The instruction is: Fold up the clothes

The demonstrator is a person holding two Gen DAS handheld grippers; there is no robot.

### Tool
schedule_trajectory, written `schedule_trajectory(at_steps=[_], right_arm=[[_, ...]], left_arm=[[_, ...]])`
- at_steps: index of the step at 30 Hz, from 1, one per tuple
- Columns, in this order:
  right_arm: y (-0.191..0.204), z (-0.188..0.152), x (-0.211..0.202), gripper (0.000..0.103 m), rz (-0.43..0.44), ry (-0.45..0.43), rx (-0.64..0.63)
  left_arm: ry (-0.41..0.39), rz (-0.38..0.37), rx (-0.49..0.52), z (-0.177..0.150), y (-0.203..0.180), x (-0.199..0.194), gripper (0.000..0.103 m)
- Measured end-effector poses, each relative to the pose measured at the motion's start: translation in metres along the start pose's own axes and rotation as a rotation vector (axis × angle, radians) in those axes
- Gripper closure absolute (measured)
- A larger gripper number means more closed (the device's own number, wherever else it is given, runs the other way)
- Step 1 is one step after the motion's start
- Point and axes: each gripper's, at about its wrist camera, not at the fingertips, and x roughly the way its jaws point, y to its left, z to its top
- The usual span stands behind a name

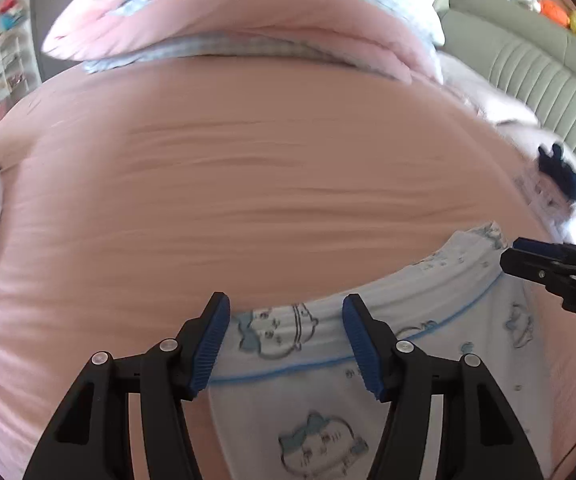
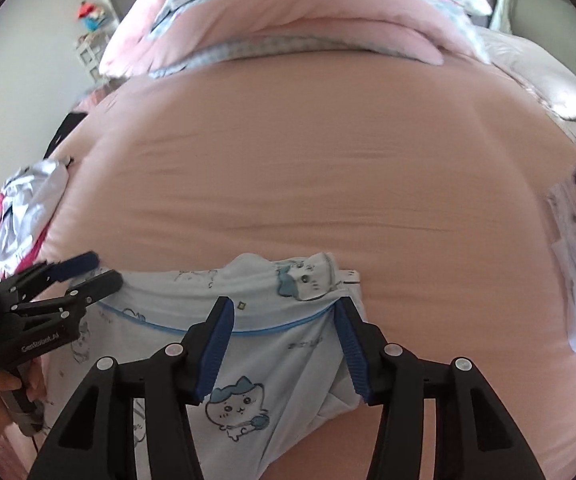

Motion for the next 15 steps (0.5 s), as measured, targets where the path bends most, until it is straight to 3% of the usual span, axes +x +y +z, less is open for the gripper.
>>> schedule_trajectory(at_steps=[3,6,8,10,12,15], right_arm=[[0.011,-0.01,-0.024,0.051,-0.014,-0.018,-0.013],[0.021,-0.018,-0.027,0.05,0.009,-0.002,-0.059],[0.04,-0.041,-0.032,0.05,0.003,0.04,-0.12],[0.053,-0.073,-0.028,0.05,-0.056,0.115,-0.199],[0.062,-0.101,-0.029,0.05,-0.104,0.17,-0.248],[0.055,-0.119,-0.05,0.04,-0.115,0.145,-0.164]], left_arm=[[-0.015,-0.014,0.111,-0.023,-0.016,-0.032,0.046],[0.041,-0.036,0.205,-0.053,-0.034,-0.049,0.046],[0.07,-0.032,0.248,-0.072,-0.039,-0.053,0.046],[0.088,-0.009,0.279,-0.087,-0.037,-0.058,0.045],[0.097,0.035,0.243,-0.097,-0.02,-0.068,0.043],[0.11,0.095,0.18,-0.112,0.006,-0.085,0.039]])
